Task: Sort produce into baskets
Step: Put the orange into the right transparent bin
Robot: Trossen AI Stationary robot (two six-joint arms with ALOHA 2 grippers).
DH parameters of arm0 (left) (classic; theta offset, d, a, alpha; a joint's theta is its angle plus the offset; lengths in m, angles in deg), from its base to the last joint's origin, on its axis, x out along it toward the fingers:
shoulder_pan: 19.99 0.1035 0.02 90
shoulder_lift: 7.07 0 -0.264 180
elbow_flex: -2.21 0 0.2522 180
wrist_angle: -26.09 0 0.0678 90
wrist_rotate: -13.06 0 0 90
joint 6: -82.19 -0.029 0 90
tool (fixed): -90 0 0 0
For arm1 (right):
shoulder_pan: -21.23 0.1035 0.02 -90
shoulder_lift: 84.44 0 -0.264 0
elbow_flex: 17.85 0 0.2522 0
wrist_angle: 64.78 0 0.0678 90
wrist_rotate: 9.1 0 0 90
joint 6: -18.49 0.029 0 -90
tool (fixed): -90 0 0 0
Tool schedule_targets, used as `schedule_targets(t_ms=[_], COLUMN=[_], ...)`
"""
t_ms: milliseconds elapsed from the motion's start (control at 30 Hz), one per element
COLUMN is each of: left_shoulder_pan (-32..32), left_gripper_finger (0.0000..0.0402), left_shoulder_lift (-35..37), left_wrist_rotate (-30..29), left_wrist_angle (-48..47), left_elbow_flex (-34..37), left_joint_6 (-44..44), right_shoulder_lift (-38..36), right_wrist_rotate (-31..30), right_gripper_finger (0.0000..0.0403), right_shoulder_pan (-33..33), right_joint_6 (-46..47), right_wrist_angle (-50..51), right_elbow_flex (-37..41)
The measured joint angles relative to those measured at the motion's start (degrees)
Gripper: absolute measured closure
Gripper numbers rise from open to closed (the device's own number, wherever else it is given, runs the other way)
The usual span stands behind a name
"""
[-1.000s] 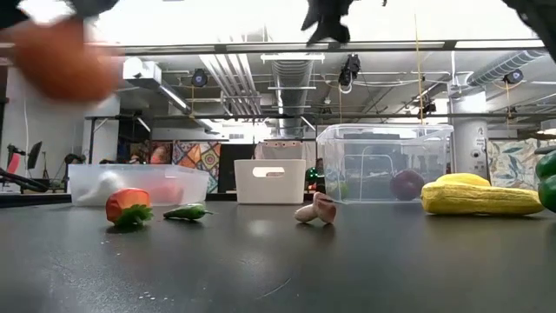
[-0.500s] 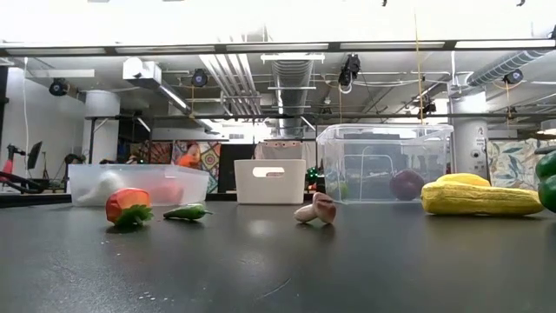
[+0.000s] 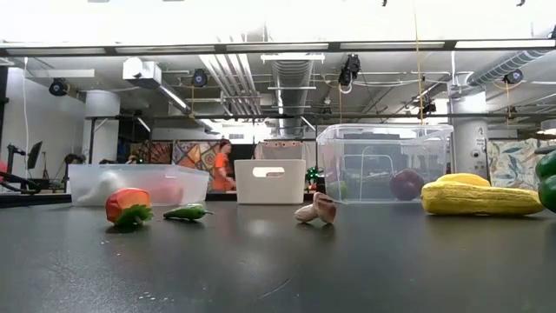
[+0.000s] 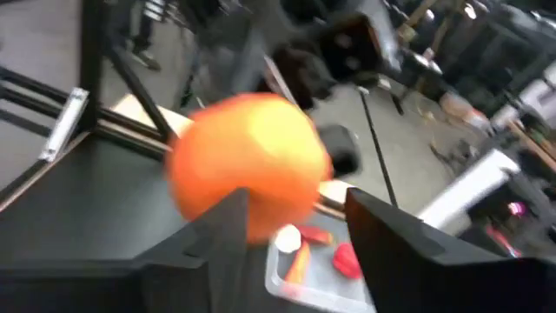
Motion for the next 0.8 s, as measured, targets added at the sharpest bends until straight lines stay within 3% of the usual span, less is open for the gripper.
schedule_targets(t_ms=[367, 800], left_shoulder_pan=[1.56, 1.88], left_gripper_finger=[0.0132, 0.0132], left_shoulder_lift=[-0.13, -2.94], left_wrist_rotate=[0.27, 0.71], left_wrist_angle=[2.59, 5.96], left_elbow_flex=[1.79, 1.77], left_joint_6=[5.24, 6.29], right_shoulder_lift=[0.93, 3.51], right_wrist_rotate=[2.86, 3.02], right_gripper_finger=[0.0029, 0.0021], right_shoulder_pan=[0.04, -0.32], right_joint_6=[2.76, 2.16], right_wrist_angle=[1.43, 0.91], right_elbow_flex=[-0.74, -0.59])
